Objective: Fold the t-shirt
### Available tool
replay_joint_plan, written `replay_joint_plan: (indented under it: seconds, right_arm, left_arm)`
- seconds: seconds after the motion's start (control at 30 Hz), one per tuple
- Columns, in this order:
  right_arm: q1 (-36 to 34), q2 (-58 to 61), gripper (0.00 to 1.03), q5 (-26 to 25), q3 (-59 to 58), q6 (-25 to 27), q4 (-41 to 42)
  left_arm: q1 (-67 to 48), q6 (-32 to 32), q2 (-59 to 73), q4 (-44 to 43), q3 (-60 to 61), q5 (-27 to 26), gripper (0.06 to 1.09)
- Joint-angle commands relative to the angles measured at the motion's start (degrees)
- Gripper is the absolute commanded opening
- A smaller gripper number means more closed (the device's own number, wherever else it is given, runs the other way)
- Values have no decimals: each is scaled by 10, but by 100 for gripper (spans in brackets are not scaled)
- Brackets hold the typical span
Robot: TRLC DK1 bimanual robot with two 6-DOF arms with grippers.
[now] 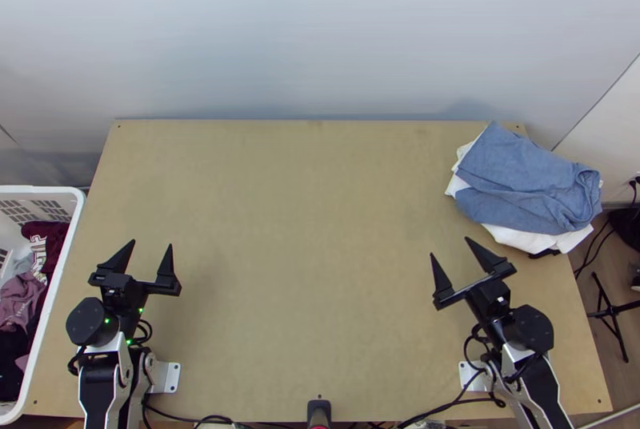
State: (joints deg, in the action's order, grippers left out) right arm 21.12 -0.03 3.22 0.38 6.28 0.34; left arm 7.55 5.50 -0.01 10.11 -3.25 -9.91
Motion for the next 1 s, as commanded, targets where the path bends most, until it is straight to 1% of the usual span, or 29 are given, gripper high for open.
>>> replay_joint_plan:
  seconds: [0.0, 0.07, 0.13, 0.2, 0.5, 0.6, 0.63, 0.67, 0.7, 0.77, 0.8, 0.83, 0.87, 0.93, 0.97]
  right_arm:
    - [36, -1, 99, -1, 0, -68, 1]
    - [37, -1, 99, -1, 0, -77, 1]
    - [37, -1, 99, -1, 0, -103, 1]
    - [36, -1, 99, -1, 0, -145, 1]
    - [37, -1, 99, -1, 0, -152, 1]
    - [58, -1, 99, -1, 0, -144, 0]
    - [57, 2, 99, -5, 0, -116, -3]
    - [67, 0, 99, -4, 0, -64, -2]
    - [88, -3, 99, -8, 1, -30, 1]
    - [112, -3, 99, -38, 3, 3, 2]
    - [115, -3, 98, -44, 3, 25, -2]
    - [111, -2, 96, -47, 2, 65, -8]
    - [110, -1, 96, -55, 2, 104, -9]
    - [109, 0, 96, -68, 8, 115, -8]
    - [108, 4, 96, -81, 13, 120, -9]
  left_arm:
    - [-1, -44, 0, 0, 0, 0, 105]
    - [-1, -44, 0, 0, 0, 0, 105]
    - [-1, -45, 0, 0, 0, 0, 105]
    - [-3, -87, 0, -1, 0, 0, 105]
    - [-7, -87, 0, -1, 0, 0, 105]
    - [-30, -98, -1, -4, 0, 0, 105]
    - [-32, -97, -1, -4, 0, 1, 105]
    - [-32, -93, -1, -4, 0, 0, 105]
    - [-32, -93, -1, -8, 1, 0, 105]
    - [-28, -94, -1, -12, 0, 1, 105]
    - [-22, -94, -2, -14, -2, 2, 105]
    - [-14, -91, -2, -15, -4, 2, 105]
    - [-7, -70, -2, -16, -7, 1, 105]
    - [-12, -42, 0, -15, -13, -5, 105]
    - [-16, -39, 3, -12, -21, -6, 105]
